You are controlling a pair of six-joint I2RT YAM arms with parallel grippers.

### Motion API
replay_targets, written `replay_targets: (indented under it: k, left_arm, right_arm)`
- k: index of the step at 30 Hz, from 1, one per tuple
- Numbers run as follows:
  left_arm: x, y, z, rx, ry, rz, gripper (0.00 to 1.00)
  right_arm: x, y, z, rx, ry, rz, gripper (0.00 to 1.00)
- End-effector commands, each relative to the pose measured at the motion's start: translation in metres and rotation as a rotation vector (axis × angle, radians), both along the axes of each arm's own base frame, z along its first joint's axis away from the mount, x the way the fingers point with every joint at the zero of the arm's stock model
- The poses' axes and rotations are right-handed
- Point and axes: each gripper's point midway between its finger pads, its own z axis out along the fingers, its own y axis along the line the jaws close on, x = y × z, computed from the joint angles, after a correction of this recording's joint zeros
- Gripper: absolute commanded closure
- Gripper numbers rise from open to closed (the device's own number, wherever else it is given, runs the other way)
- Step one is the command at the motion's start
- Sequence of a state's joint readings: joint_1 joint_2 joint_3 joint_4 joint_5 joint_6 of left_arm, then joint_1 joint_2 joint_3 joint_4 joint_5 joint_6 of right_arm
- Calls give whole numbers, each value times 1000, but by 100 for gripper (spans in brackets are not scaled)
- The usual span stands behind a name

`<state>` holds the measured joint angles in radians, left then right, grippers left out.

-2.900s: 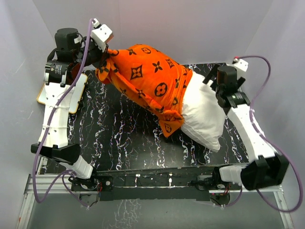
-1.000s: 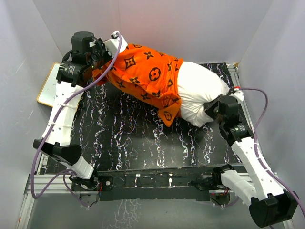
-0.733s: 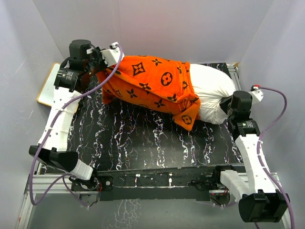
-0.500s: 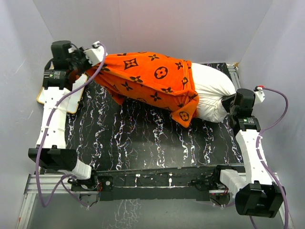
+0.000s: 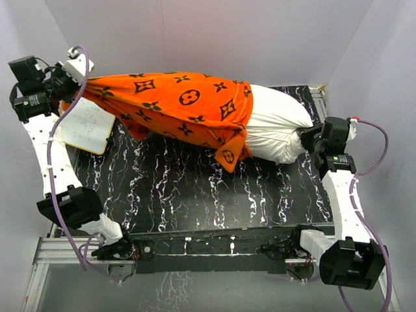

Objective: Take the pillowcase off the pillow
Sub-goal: Remove the pillow from the pillowcase.

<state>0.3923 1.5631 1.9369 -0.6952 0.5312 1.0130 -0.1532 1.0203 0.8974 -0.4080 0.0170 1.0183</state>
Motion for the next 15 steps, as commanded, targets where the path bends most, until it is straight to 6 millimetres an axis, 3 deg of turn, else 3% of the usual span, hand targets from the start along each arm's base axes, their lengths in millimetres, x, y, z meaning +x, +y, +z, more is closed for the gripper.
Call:
replay_targets:
  k: [1, 3, 4, 6, 8, 9, 10, 11, 13, 14, 15]
  left_arm:
    - [-29, 139, 113, 261, -316, 469, 100]
    - [-27, 140, 114, 218, -314, 472, 100]
    - [-25, 133, 103, 172, -278, 444, 100]
    - [-23, 97, 75, 54, -188, 325, 100]
    - [-24, 40, 31, -46, -57, 168, 100]
    - [-30, 7, 3, -63, 29, 97, 90]
    - [-39, -24, -27, -73, 114, 18, 63]
    - [-49, -55, -50, -76, 177, -66, 46]
    - [-74, -106, -94, -87, 281, -181, 30]
    - [-87, -134, -126, -94, 365, -247, 19]
    - [-99, -151, -145, -105, 421, -286, 11]
  right_arm:
    - [-13, -118, 56, -154, -116, -527, 92]
    - [-10, -115, 51, -145, -108, -509, 92]
    - [-9, -113, 45, -129, -99, -498, 92]
    - [-5, -106, 32, -98, -91, -462, 92]
    - [-3, -98, 22, -71, -87, -421, 92]
    - [-3, -96, 19, -60, -91, -411, 92]
    - [-2, -93, 18, -50, -95, -400, 92]
    - [-2, -91, 18, -43, -102, -388, 92]
    - [-1, -88, 20, -39, -112, -371, 92]
    - [-1, -87, 21, -39, -114, -365, 92]
    - [-1, -86, 23, -42, -118, -359, 92]
